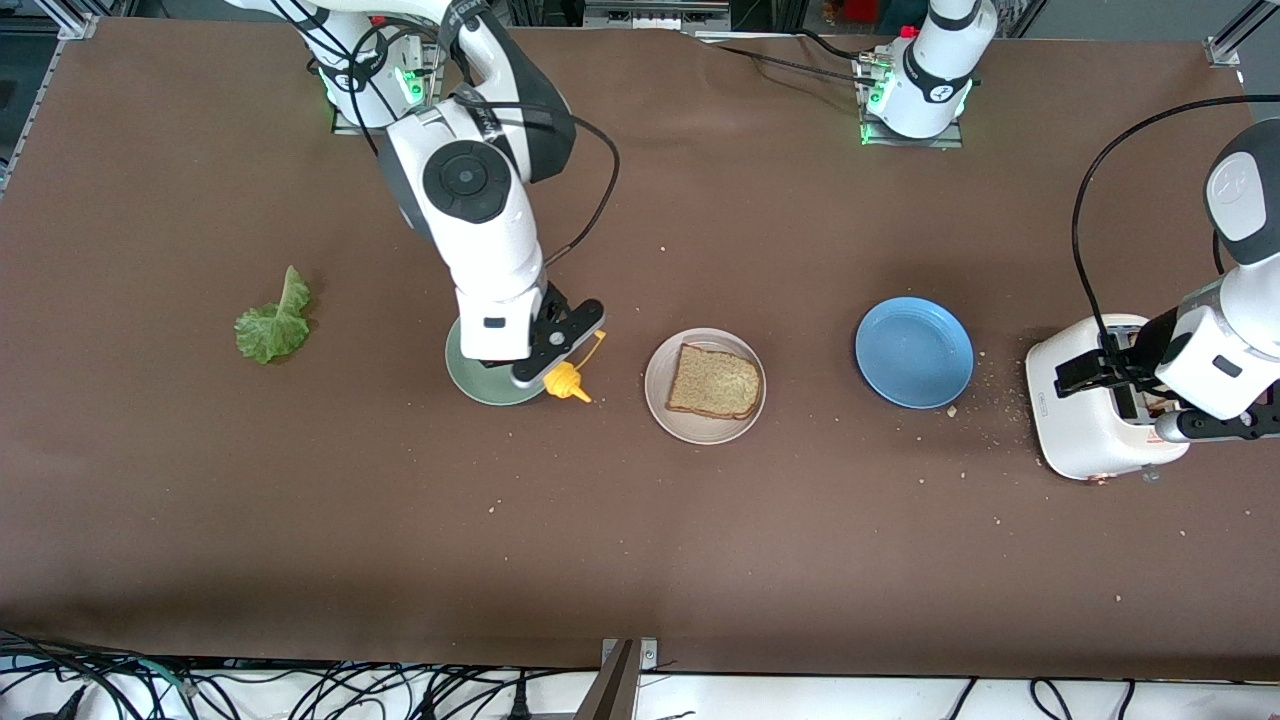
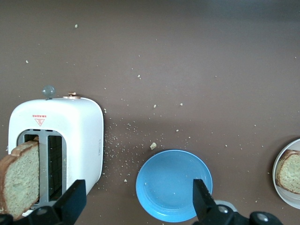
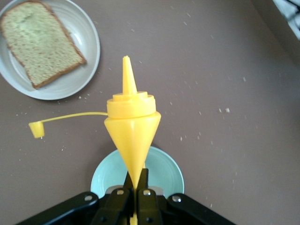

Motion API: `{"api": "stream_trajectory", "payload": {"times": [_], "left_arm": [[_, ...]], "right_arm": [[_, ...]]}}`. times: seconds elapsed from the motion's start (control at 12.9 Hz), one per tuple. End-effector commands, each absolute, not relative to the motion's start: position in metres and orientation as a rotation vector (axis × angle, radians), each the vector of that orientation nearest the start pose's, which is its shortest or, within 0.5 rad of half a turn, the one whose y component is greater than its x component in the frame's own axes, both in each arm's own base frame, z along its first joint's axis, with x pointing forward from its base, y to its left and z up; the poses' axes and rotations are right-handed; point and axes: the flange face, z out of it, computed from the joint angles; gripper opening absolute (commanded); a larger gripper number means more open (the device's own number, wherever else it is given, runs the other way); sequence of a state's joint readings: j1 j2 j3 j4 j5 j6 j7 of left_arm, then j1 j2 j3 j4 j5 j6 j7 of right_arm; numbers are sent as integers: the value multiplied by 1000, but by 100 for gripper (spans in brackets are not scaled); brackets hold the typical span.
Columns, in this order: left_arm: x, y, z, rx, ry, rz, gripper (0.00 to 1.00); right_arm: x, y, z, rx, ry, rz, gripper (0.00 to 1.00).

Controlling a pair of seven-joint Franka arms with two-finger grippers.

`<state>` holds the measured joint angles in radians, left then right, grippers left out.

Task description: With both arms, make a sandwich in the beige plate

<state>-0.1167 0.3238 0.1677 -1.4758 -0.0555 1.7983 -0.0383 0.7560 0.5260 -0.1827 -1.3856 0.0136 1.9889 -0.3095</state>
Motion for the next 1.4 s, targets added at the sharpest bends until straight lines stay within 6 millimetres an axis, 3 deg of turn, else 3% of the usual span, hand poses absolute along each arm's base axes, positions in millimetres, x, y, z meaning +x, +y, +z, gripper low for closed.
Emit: {"api": "stream_trajectory", "payload": {"times": [0.0, 0.16, 0.31, 0.54, 0.7, 1.01, 1.32], "left_arm": [[655, 14, 496, -3105, -156, 5, 100], [655, 13, 496, -3105, -154, 5, 100], [655, 13, 495, -3105, -154, 7, 100], [655, 13, 494, -3104, -154, 10, 100], [655, 13, 494, -3104, -154, 10, 100], [655, 14, 494, -3104, -156, 10, 100], [656, 13, 493, -3104, -154, 14, 100]], "right_arm": [[570, 449, 404, -2789, -1629, -235, 0], [559, 475, 385, -2756, -1798, -294, 0], [557, 483, 368, -2637, -2030, -281, 0], [554, 486, 357, -2478, -2246, -229, 0], [539, 502, 339, -2420, -2328, -191, 0], [534, 512, 307, -2386, -2394, -159, 0], [531, 517, 293, -2335, -2470, -150, 0]]}}
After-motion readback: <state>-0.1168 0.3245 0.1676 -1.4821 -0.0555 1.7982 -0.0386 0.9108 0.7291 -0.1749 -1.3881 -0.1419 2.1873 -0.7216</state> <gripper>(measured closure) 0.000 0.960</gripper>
